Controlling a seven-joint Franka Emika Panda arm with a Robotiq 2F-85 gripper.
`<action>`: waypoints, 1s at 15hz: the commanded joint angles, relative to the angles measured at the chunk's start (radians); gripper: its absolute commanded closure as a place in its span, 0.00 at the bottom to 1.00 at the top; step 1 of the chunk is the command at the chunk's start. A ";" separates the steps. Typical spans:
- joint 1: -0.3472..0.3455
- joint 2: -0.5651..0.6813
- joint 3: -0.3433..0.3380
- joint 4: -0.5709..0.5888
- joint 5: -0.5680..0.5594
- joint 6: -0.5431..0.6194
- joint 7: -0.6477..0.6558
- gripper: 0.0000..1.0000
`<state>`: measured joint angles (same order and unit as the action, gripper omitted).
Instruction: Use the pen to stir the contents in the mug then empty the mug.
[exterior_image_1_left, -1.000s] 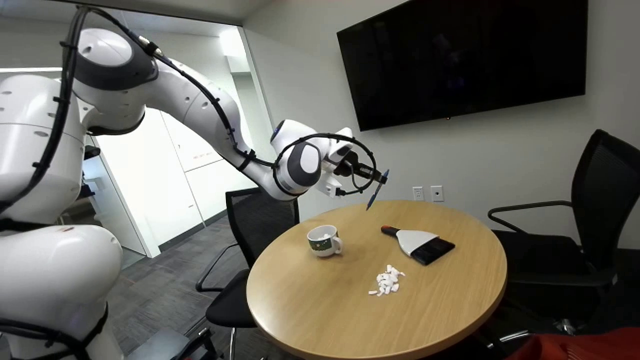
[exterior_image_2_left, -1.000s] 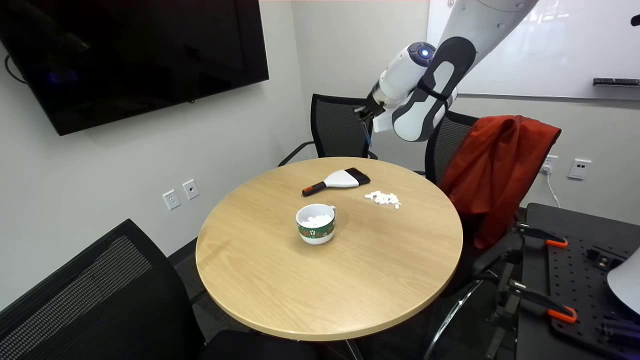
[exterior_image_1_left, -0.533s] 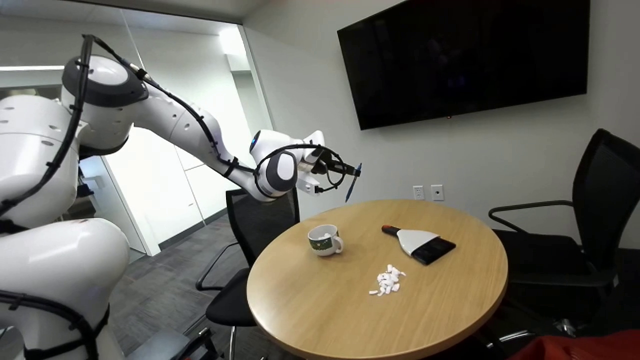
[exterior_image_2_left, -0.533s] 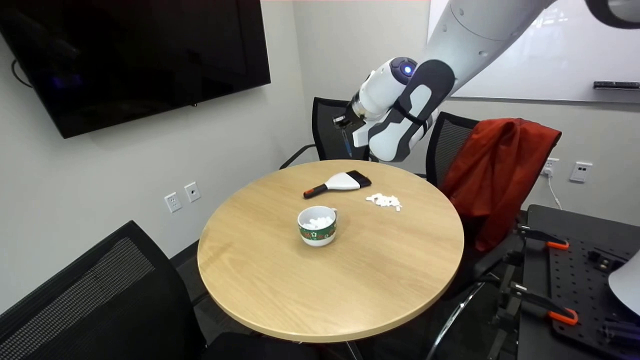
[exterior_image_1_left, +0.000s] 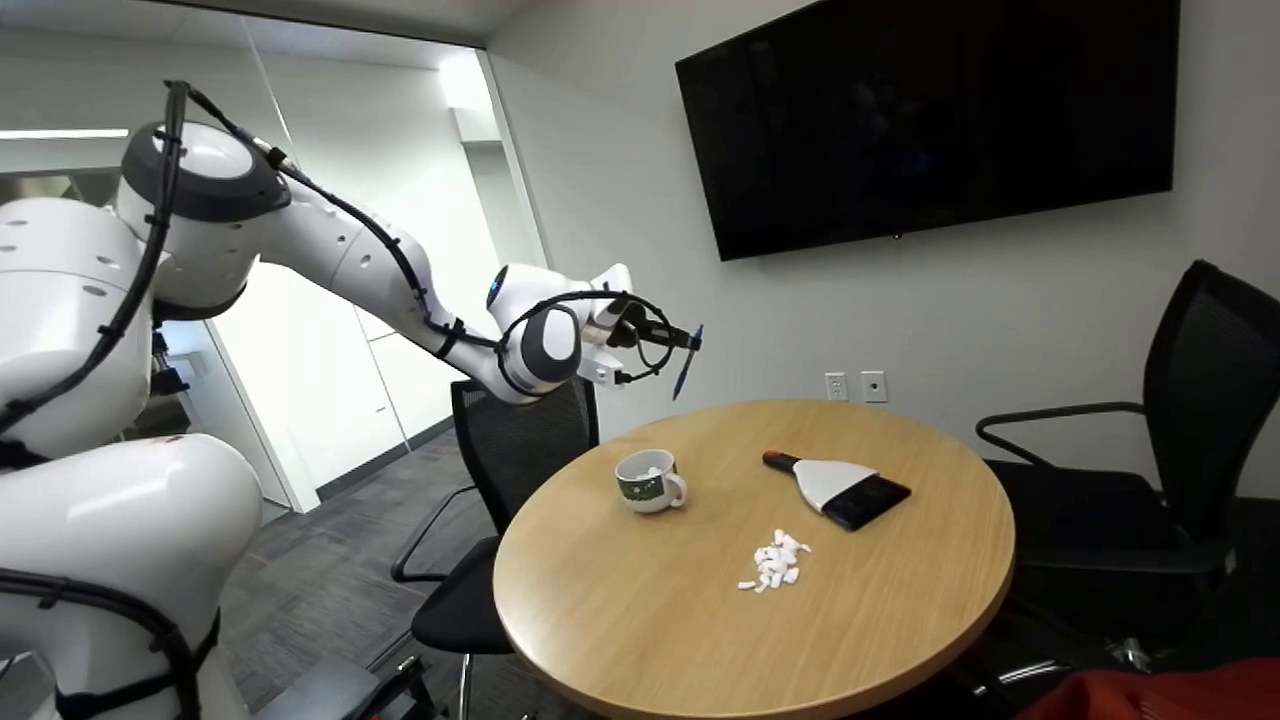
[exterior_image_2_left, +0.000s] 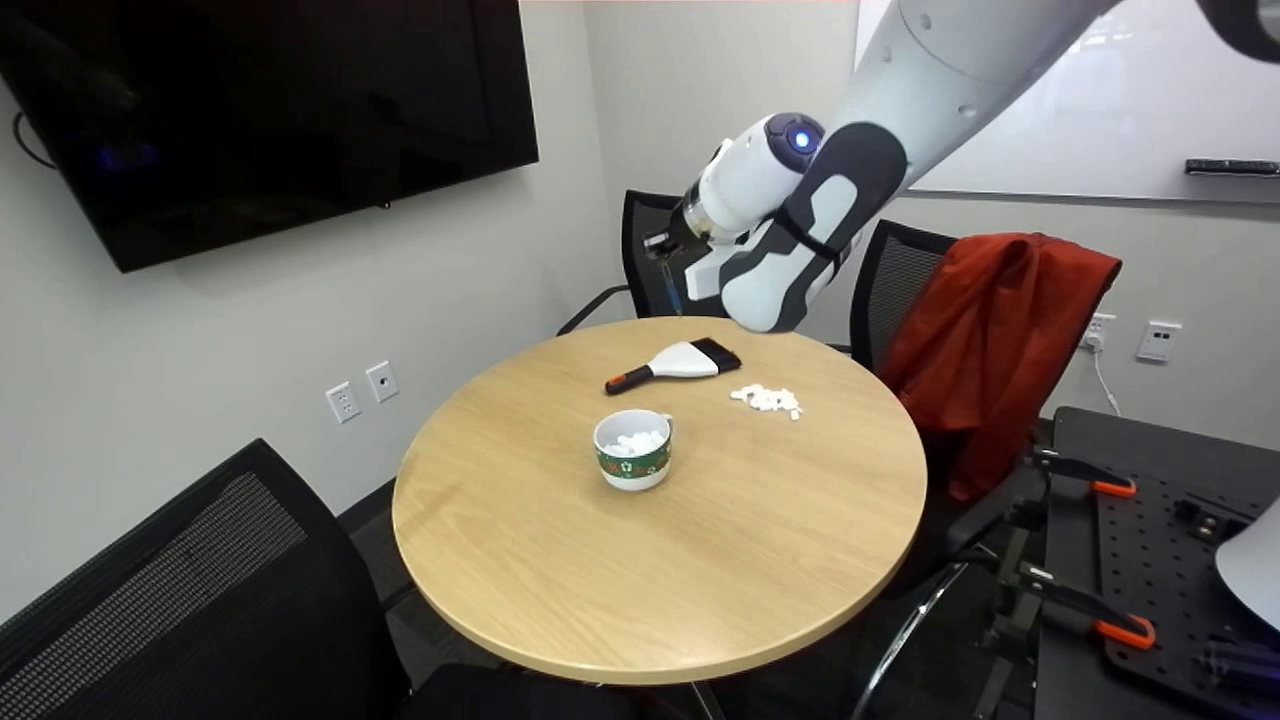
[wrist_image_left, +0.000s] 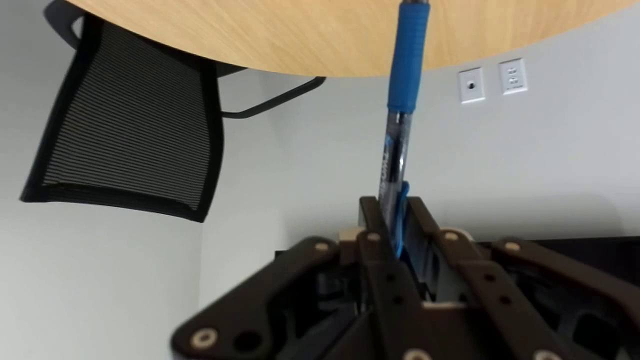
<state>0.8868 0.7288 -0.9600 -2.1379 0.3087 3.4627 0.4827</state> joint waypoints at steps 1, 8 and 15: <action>0.139 0.113 -0.031 0.053 0.078 0.000 0.059 0.96; 0.353 0.457 -0.142 0.076 0.320 0.000 0.151 0.96; 0.353 0.567 -0.097 0.066 0.365 -0.001 0.197 0.84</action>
<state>1.2393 1.2978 -1.0573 -2.0716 0.6743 3.4622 0.6801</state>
